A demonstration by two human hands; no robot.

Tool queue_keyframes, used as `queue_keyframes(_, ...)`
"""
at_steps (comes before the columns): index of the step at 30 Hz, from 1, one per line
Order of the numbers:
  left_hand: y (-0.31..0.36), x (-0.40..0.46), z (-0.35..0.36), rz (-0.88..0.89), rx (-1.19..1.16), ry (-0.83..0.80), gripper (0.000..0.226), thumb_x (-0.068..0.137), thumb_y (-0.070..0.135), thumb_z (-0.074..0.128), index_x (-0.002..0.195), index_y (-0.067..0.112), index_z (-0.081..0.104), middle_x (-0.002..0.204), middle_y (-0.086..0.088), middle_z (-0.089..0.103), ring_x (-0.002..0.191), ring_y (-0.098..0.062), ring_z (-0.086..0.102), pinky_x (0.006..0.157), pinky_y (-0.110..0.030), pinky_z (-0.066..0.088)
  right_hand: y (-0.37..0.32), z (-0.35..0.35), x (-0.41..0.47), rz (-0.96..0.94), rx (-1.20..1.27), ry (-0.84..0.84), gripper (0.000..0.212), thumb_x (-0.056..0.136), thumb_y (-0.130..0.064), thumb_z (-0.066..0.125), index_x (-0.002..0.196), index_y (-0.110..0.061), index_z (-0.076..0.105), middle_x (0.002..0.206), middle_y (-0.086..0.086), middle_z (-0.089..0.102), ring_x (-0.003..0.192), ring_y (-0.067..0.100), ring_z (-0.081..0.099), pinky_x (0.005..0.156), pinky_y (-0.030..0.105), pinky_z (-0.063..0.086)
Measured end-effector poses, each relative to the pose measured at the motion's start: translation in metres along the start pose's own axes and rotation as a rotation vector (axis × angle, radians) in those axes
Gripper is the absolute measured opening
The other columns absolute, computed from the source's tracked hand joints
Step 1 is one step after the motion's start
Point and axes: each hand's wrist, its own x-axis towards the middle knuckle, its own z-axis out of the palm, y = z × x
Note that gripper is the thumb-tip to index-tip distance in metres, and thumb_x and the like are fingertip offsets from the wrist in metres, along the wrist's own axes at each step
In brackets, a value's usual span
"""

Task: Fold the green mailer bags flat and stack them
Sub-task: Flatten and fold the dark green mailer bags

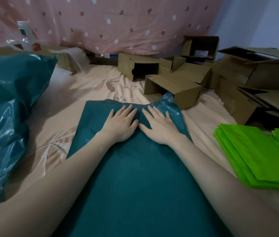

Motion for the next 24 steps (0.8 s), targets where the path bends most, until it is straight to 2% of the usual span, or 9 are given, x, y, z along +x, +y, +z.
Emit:
queue_keyframes(6, -0.003, 0.004, 0.018, -0.038, -0.017, 0.027, 0.052, 0.099, 0.046, 0.017, 0.149, 0.034, 0.012, 0.159, 0.008, 0.004, 0.146, -0.016, 0.0, 0.118, -0.045, 0.0, 0.006, 0.018, 0.004, 0.028, 0.022, 0.003, 0.065, 0.094, -0.062, 0.019, 0.151, -0.033, 0.007, 0.16, -0.006, 0.001, 0.147, 0.014, -0.005, 0.119, 0.045, -0.005)
queue_keyframes(11, -0.03, 0.004, 0.015, -0.225, 0.011, 0.061, 0.068, 0.088, 0.069, 0.017, 0.148, 0.038, 0.014, 0.159, 0.008, 0.007, 0.146, -0.026, -0.002, 0.117, -0.046, -0.002, 0.035, 0.017, 0.007, 0.161, 0.128, 0.039, 0.068, 0.092, -0.065, 0.011, 0.151, -0.031, 0.012, 0.16, -0.002, 0.002, 0.147, 0.013, -0.004, 0.119, 0.036, -0.002)
queue_keyframes(15, -0.041, 0.004, 0.013, -0.26, 0.006, 0.068, 0.066, 0.088, 0.069, 0.015, 0.147, 0.04, 0.015, 0.159, 0.008, 0.007, 0.146, -0.025, -0.002, 0.117, -0.047, -0.004, 0.044, 0.018, 0.01, 0.283, 0.078, 0.074, 0.064, 0.094, -0.062, 0.007, 0.15, -0.032, 0.012, 0.16, 0.001, 0.002, 0.147, 0.016, -0.002, 0.118, 0.04, 0.001)
queue_keyframes(18, -0.04, 0.006, 0.014, -0.26, 0.014, 0.073, 0.067, 0.088, 0.069, 0.017, 0.148, 0.039, 0.015, 0.159, 0.008, 0.008, 0.146, -0.026, -0.002, 0.116, -0.05, -0.005, 0.047, 0.018, 0.01, 0.3, 0.044, 0.071, 0.063, 0.094, -0.062, 0.009, 0.15, -0.034, 0.011, 0.16, 0.001, 0.002, 0.147, 0.016, -0.001, 0.117, 0.041, 0.004)
queue_keyframes(24, -0.047, 0.01, 0.008, -0.35, 0.027, 0.061, 0.083, 0.077, 0.082, 0.02, 0.147, 0.038, 0.017, 0.159, 0.006, 0.008, 0.146, -0.028, -0.003, 0.112, -0.06, -0.002, 0.054, 0.016, 0.016, 0.37, 0.001, 0.076, 0.074, 0.087, -0.073, 0.013, 0.15, -0.035, 0.012, 0.16, -0.001, 0.005, 0.147, 0.025, 0.001, 0.118, 0.044, 0.005)
